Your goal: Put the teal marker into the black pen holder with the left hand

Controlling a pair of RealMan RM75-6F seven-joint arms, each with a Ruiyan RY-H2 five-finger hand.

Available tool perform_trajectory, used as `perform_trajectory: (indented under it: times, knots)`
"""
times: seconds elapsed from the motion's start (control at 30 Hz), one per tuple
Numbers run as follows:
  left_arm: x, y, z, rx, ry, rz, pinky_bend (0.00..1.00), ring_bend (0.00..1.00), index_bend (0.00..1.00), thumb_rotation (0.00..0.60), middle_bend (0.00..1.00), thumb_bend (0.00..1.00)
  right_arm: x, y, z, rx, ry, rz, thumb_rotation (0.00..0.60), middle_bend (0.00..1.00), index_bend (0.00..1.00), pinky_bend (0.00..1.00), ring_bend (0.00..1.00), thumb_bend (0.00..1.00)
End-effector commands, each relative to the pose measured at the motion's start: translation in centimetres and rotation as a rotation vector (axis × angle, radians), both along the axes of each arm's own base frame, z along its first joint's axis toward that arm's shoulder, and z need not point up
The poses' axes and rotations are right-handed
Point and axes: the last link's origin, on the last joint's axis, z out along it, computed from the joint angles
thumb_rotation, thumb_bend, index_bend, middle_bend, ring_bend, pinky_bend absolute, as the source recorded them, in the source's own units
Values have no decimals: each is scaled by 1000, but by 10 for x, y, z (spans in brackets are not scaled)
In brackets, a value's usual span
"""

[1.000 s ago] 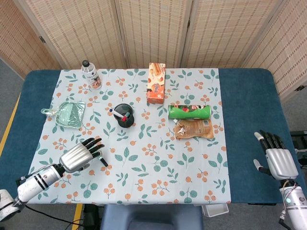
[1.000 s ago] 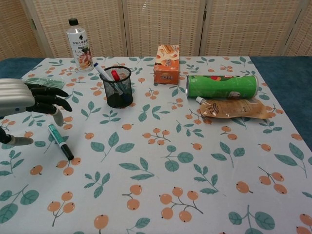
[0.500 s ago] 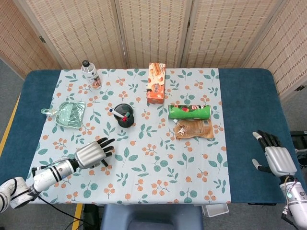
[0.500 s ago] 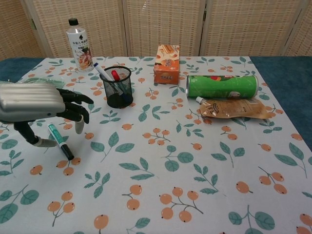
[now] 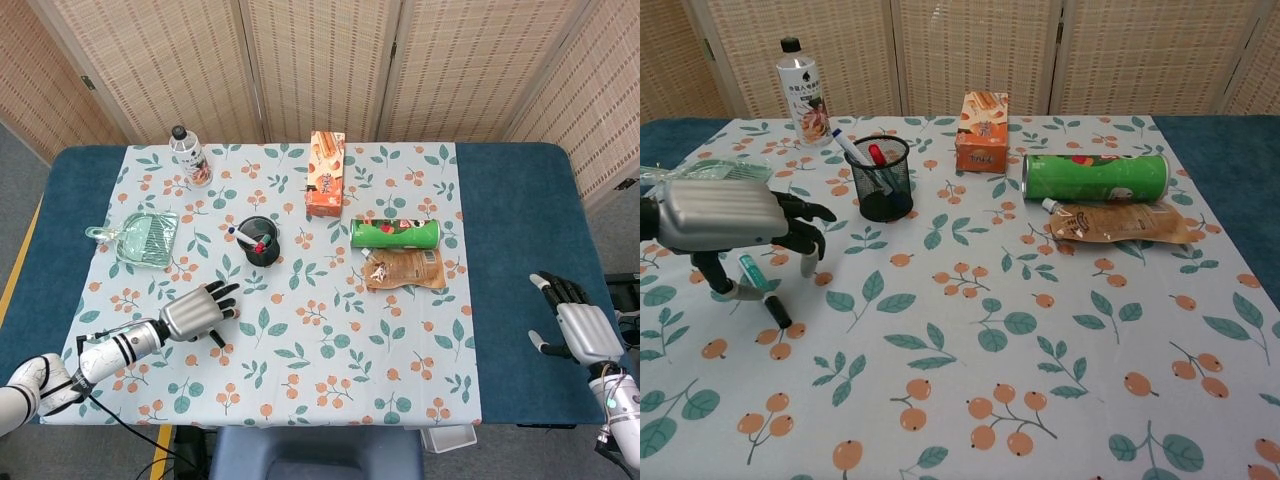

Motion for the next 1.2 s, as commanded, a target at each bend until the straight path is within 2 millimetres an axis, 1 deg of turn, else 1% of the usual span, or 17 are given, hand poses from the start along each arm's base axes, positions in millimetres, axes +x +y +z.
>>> perform_trajectory:
  times: [0.03,0.2,0.33,0.63,1.03,1.2]
  knots:
    - [-5,0,-3,-9,12,7,196,0,392,600,296,323,-1,-1,0,10,-3,0,600,0,35,0,0,327]
    - [-12,-2,-3,-23,38,9,197,0,406,600,299,323,-1,-1,1,15,-11,3,600,0,35,0,0,327]
    - [-13,-4,-2,-26,33,5,197,0,426,600,303,323,0,0,0,18,-11,6,600,0,35,0,0,327]
    - [-15,-5,-5,-37,6,8,204,10,505,600,336,323,1,0,0,16,-13,10,600,0,35,0,0,327]
    - [-13,0,-15,-54,-4,18,204,10,487,600,338,323,-2,-3,2,11,-14,-1,600,0,35,0,0,327]
    - [-11,-2,-19,-59,-32,12,224,41,558,600,386,323,-3,-2,3,7,-15,-3,600,0,35,0,0,327]
